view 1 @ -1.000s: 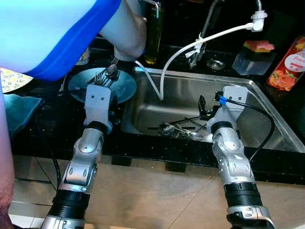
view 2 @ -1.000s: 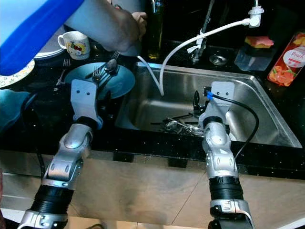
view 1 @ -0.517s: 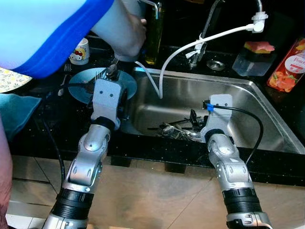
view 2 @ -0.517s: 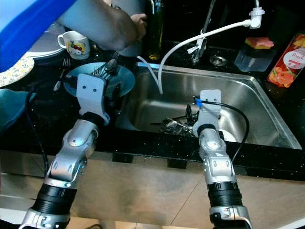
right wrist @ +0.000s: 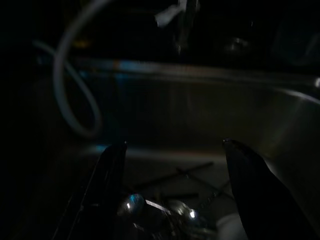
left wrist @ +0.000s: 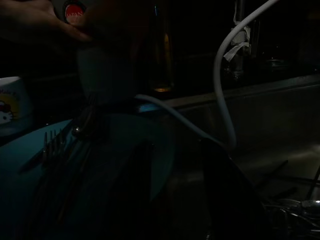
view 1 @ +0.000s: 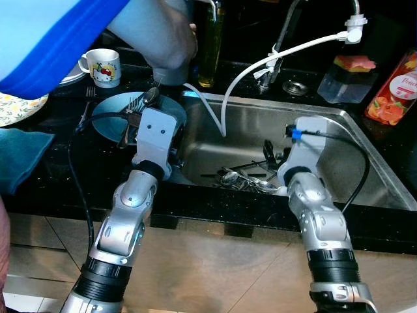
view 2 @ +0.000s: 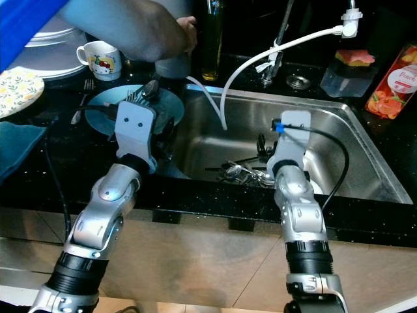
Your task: Kitchen organization
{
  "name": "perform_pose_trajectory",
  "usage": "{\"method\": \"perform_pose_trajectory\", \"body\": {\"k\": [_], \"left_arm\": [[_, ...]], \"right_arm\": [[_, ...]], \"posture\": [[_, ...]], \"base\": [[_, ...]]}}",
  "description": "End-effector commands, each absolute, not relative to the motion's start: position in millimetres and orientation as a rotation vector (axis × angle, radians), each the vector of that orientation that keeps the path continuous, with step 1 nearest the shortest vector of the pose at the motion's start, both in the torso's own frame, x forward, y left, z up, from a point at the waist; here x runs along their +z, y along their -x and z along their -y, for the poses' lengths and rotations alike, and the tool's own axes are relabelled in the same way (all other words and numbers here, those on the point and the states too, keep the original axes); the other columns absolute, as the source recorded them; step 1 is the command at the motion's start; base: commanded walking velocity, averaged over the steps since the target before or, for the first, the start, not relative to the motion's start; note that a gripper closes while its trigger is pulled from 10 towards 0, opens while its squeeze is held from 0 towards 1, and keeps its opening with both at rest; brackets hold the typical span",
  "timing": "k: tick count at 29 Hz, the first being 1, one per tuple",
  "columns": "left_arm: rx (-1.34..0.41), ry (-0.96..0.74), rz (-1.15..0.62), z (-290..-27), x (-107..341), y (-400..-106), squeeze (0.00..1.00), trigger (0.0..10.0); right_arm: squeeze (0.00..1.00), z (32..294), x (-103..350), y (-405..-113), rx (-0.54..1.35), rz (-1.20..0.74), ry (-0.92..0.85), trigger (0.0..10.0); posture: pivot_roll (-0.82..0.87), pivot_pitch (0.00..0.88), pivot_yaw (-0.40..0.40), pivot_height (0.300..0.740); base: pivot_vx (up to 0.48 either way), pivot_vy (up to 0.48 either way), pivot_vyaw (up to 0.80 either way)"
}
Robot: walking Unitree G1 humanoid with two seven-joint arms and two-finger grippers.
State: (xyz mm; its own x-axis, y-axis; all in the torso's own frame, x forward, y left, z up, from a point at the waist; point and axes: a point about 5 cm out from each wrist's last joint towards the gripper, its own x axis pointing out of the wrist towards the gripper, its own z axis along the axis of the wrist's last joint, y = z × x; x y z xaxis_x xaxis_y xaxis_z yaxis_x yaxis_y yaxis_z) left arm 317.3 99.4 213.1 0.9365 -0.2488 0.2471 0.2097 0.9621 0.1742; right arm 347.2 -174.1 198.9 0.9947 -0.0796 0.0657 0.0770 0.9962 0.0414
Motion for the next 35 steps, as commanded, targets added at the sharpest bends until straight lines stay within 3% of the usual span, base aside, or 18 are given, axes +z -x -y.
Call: {"method": "perform_pose_trajectory", "body": {"k": [1, 13, 22, 35], "left_arm": [[-0.239, -0.142, 0.267, -95.1, 218.2, -318.1, 0.00, 10.0], [-0.244, -0.157, 0.306, -96.9, 233.6, -319.3, 0.00, 10.0], [-0.221, -0.207, 0.330, -109.3, 231.9, -316.0, 0.00, 10.0], [-0.190, -0.235, 0.344, -117.6, 236.5, -322.9, 0.00, 10.0]], "right_arm": [[0.00, 180.2, 207.8, -347.1, -0.107, 0.075, -0.071, 10.0], [0.00, 177.6, 220.8, -345.1, -0.124, 0.035, -0.128, 10.0], [0.00, 179.2, 210.0, -323.6, -0.192, 0.092, -0.081, 10.0], [0.00, 177.6, 219.9, -325.2, -0.194, 0.170, -0.051, 10.0]], "posture": [[0.21, 0.015, -0.094, 0.740], [0.21, 0.014, -0.088, 0.740], [0.21, 0.019, -0.083, 0.740], [0.21, 0.019, -0.077, 0.740]], "base": [[0.000, 0.000, 0.00], [0.000, 0.000, 0.00], [0.000, 0.000, 0.00], [0.000, 0.000, 0.00]]}}
